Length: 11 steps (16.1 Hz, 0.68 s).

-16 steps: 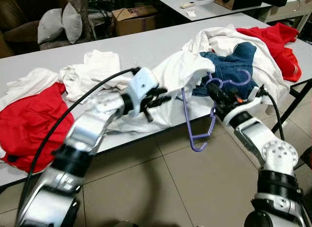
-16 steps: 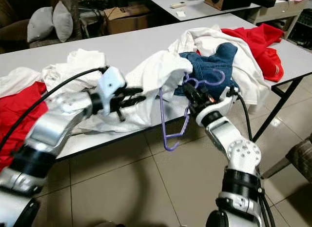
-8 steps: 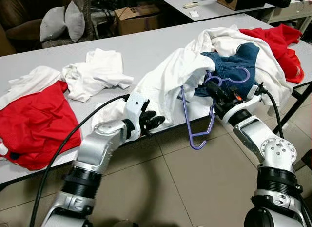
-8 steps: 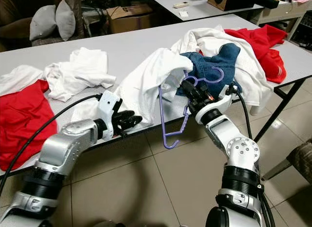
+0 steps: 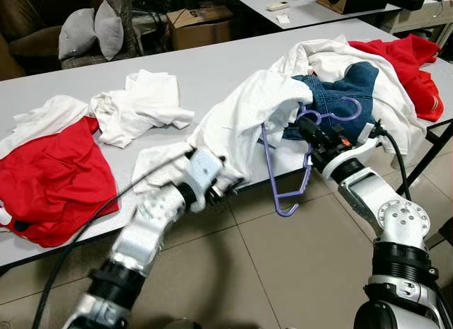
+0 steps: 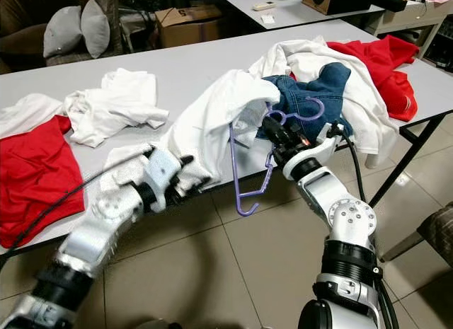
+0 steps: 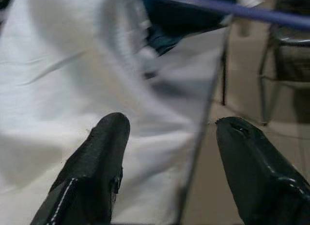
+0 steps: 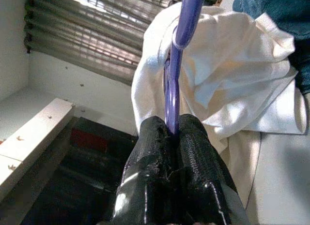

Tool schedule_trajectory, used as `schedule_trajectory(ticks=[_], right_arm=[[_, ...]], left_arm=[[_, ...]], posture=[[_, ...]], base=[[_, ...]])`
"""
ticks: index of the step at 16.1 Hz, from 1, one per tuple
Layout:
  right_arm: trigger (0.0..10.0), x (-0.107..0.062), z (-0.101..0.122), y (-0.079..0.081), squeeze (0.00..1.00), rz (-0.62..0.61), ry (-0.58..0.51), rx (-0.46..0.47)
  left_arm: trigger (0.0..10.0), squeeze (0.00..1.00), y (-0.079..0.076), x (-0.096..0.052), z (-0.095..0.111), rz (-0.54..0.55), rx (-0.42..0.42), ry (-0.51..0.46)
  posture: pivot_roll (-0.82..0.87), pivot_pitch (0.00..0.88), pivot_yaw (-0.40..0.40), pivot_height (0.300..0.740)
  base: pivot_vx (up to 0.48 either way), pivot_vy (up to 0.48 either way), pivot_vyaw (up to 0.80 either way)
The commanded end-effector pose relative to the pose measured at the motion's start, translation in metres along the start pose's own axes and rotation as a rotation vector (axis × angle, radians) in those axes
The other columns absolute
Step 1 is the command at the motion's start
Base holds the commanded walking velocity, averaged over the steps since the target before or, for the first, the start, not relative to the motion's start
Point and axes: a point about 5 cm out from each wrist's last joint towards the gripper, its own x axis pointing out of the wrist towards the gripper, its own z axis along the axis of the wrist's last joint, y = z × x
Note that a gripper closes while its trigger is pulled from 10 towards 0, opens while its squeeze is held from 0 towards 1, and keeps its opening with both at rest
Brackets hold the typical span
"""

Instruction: Hang hanger

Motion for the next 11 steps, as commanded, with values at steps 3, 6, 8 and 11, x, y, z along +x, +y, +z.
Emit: schedule_trajectory(ticks=[3, 6, 8, 11], right_arm=[[10.0, 0.001, 0.002, 0.006, 0.0, 0.035, -0.013, 0.013], [10.0, 0.001, 0.003, 0.006, 0.0, 0.034, -0.017, 0.014], [10.0, 0.001, 0.003, 0.006, 0.0, 0.035, -0.02, 0.017], [10.0, 0.002, 0.002, 0.007, 0.0, 0.038, -0.018, 0.02]], left_arm=[[10.0, 0.0, -0.012, 0.008, -0.013, -0.027, 0.081, -0.011], [10.0, 0.0, -0.024, 0.013, -0.017, -0.096, 0.064, -0.043], [10.0, 0.0, -0.02, 0.019, -0.024, -0.034, 0.116, -0.006], [10.0, 0.0, -0.01, 0.022, -0.03, 0.048, 0.137, 0.036]], posture=[[-0.11, 0.0, 0.042, 0.74], [-0.11, 0.0, 0.044, 0.74], [-0.11, 0.0, 0.046, 0.74], [-0.11, 0.0, 0.045, 0.74]], base=[[0.0, 0.0, 0.0], [0.0, 0.0, 0.0], [0.0, 0.0, 0.0], [0.0, 0.0, 0.0]])
